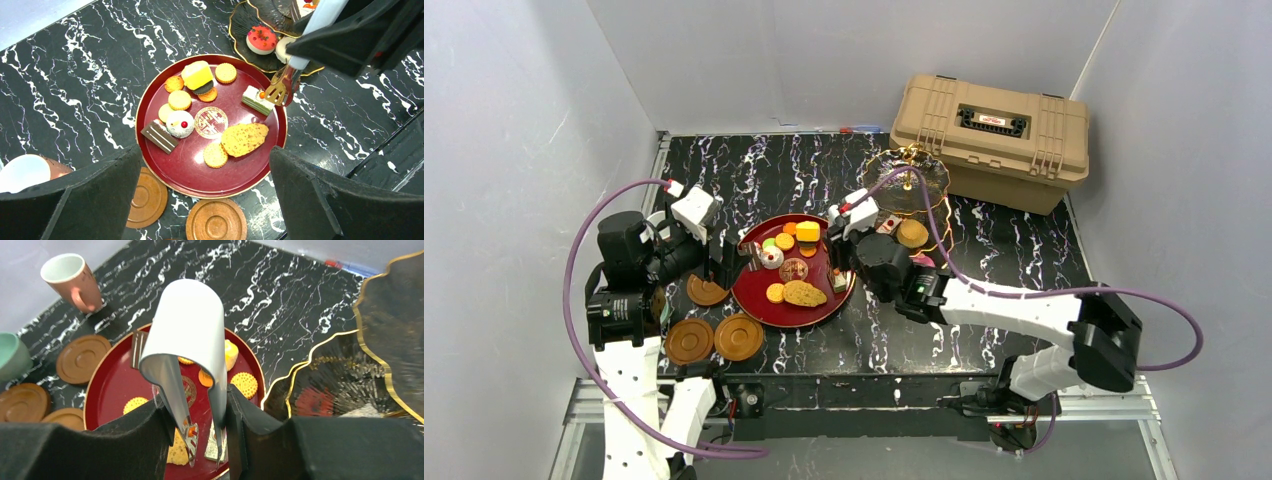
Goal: Serve the afternoon tea
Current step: Pick up the desert from the tray.
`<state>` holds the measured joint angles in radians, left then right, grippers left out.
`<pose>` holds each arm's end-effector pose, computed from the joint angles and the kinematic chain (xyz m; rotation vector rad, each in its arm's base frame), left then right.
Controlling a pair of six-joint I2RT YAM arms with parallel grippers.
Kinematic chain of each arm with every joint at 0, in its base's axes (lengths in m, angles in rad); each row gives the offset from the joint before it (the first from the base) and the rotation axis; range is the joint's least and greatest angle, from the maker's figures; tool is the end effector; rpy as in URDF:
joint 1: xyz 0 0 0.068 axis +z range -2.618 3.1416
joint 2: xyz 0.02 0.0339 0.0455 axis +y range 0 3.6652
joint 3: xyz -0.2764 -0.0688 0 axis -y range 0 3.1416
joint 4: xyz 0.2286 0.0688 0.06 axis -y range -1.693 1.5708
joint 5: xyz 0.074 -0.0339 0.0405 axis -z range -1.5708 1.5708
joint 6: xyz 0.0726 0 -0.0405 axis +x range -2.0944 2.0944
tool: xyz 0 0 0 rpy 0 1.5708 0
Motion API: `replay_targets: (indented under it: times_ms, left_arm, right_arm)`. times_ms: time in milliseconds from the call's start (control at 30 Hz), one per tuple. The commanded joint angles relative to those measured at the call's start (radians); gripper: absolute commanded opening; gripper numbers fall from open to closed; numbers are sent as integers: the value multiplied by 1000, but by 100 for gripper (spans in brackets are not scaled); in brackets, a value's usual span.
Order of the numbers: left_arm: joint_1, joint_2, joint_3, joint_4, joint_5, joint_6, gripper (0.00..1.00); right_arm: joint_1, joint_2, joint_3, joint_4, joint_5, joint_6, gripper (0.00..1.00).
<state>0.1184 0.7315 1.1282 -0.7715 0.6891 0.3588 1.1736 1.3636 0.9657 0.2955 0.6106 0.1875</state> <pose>0.1276 -0.0313 0.3942 0.6591 1.7512 -0.3412 0.1660 0.2881 0.3371 -0.3602 1.6420 0.5221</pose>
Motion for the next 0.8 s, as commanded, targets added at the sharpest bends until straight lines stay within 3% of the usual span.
replay_targets:
  times_ms: [0, 400, 767]
  left_arm:
    - [-2, 1, 31, -12, 16, 2, 96]
    - [-2, -3, 33, -12, 6, 5, 98]
    - [-3, 3, 39, -9, 8, 3, 98]
  right_arm:
    - [1, 53, 8, 119, 10, -1, 17]
    - [-6, 125, -1, 164, 69, -1, 42]
    - [-13, 145, -19, 168, 90, 3, 52]
